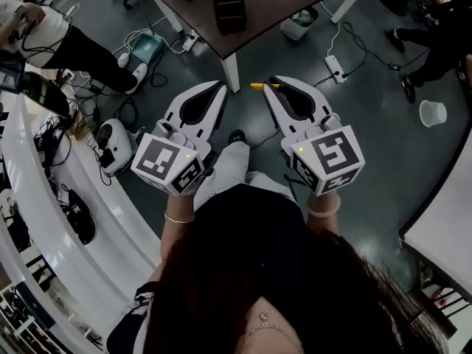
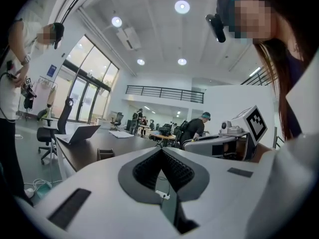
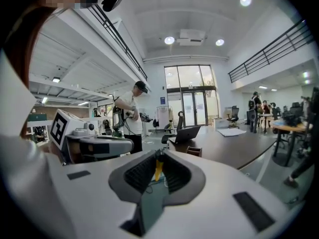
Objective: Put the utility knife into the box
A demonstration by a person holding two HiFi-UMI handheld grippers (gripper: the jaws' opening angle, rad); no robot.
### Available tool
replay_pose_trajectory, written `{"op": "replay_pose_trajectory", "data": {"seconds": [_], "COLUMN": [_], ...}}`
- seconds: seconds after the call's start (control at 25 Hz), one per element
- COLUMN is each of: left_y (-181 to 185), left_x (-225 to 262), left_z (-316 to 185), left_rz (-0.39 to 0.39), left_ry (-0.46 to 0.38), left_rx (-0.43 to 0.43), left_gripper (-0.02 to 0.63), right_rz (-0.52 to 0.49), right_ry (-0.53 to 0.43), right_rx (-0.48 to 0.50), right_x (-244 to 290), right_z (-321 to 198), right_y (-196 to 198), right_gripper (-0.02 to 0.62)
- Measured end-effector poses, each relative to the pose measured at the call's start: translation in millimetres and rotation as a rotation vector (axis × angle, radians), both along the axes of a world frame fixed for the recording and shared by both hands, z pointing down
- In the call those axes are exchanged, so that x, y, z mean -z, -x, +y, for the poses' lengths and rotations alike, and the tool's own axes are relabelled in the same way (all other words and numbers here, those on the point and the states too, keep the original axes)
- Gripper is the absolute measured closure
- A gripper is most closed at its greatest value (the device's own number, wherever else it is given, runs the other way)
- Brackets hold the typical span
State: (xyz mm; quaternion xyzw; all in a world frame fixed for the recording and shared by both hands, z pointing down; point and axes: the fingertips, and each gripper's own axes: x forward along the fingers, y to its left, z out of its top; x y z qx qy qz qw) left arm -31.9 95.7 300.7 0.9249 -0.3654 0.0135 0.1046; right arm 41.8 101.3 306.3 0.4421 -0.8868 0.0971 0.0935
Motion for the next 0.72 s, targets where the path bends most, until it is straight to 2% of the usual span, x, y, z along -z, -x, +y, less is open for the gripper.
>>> {"op": "replay_pose_trajectory", "data": {"seconds": [0.28,0.72], "left_y": [19.7,17.7], "left_x": [18.3,2.4], "left_z": [-98.3,-188.8], "left_rz": [0.033,0.041], "left_ry": [-0.029,0.026], "left_rx": [-0.007,0.011], "left_gripper": [0.606,0.606], "right_rz": [0.034,0.029], "right_ry": [-0.028,0.013], "right_rx": [-0.022,-0.021], "right_x": [17.1,5.2], "right_z": [-96.2,-184.7], "right_y": [15.1,10.2], "right_gripper": [0.545,0.545]}}
